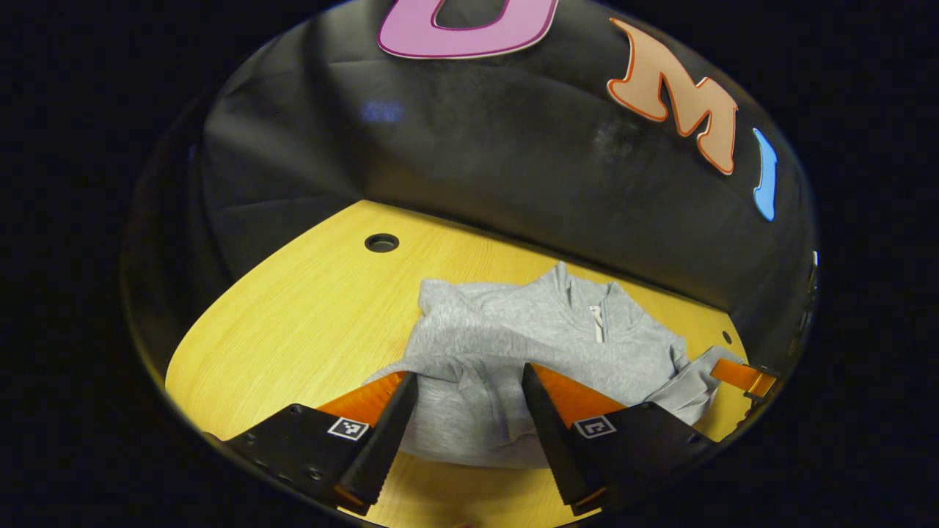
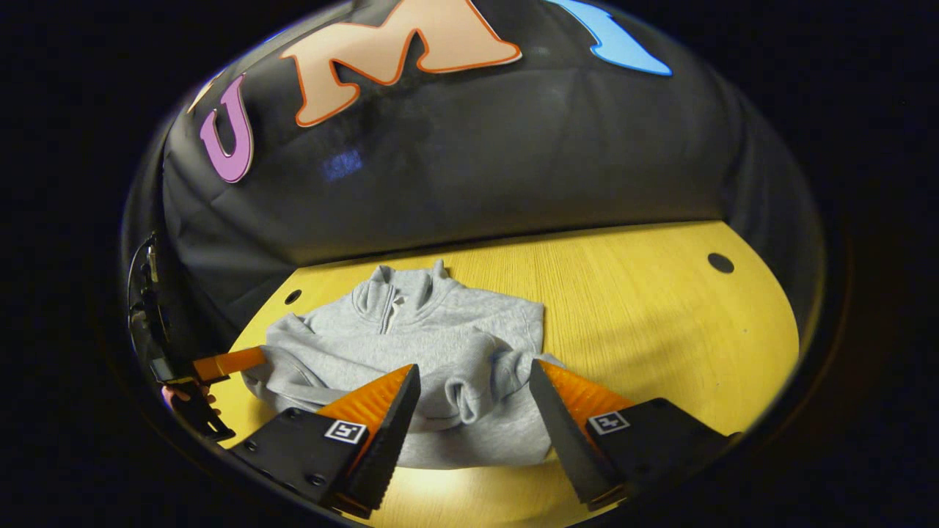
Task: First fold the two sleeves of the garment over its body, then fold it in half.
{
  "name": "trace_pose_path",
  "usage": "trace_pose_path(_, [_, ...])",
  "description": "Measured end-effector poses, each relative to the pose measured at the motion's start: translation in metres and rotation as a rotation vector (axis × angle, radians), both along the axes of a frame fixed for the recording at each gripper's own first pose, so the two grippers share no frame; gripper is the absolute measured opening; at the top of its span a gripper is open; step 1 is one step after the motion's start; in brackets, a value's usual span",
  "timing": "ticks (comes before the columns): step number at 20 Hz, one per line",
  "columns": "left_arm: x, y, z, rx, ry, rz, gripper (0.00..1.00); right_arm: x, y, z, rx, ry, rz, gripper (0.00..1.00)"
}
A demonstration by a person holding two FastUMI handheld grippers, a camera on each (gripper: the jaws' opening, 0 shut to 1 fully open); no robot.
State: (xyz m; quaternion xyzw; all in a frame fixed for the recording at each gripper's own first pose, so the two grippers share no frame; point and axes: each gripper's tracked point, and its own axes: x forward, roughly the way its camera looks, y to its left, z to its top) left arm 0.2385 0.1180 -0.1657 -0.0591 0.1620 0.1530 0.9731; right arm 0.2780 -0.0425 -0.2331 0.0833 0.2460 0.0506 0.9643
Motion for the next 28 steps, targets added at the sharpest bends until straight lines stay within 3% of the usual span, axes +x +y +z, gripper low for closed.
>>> trace_pose_path(1, [-0.002,-0.004,0.009,-0.005,-0.015,-0.012,0.86,-0.003,0.0,0.012,-0.005,-0.023,0.006,0.97])
trace_pose_path(7, [-0.035,-0.037,0.052,0.002,-0.059,-0.137,0.86,-0.041,-0.002,0.086,-0.087,-0.158,0.024,0.98])
trace_pose_path(8, [-0.042,-0.038,0.059,0.009,-0.06,-0.143,0.86,-0.052,0.001,0.098,-0.089,-0.175,0.028,0.94])
trace_pose_path(9, [-0.048,-0.039,0.068,0.032,-0.079,-0.157,0.86,-0.064,0.005,0.109,-0.095,-0.192,0.03,0.98])
trace_pose_path(11, [-0.064,-0.039,0.083,0.086,-0.091,-0.161,0.92,-0.088,0.011,0.133,-0.099,-0.237,0.027,0.94])
trace_pose_path(14, [-0.093,-0.05,0.106,0.141,-0.123,-0.207,0.92,-0.127,0.026,0.158,-0.093,-0.294,0.025,0.98])
trace_pose_path(19, [-0.148,-0.062,0.123,0.229,-0.147,-0.25,0.92,-0.183,0.038,0.168,-0.117,-0.315,-0.015,0.98])
trace_pose_path(25, [-0.187,-0.078,0.113,0.179,-0.14,-0.227,0.92,-0.231,0.048,0.146,-0.088,-0.243,-0.117,0.98])
trace_pose_path(26, [-0.188,-0.081,0.111,0.179,-0.138,-0.234,0.93,-0.237,0.049,0.145,-0.061,-0.238,-0.144,0.94])
trace_pose_path(28, [-0.19,-0.089,0.102,0.191,-0.117,-0.266,0.93,-0.24,0.043,0.143,-0.026,-0.236,-0.188,0.98])
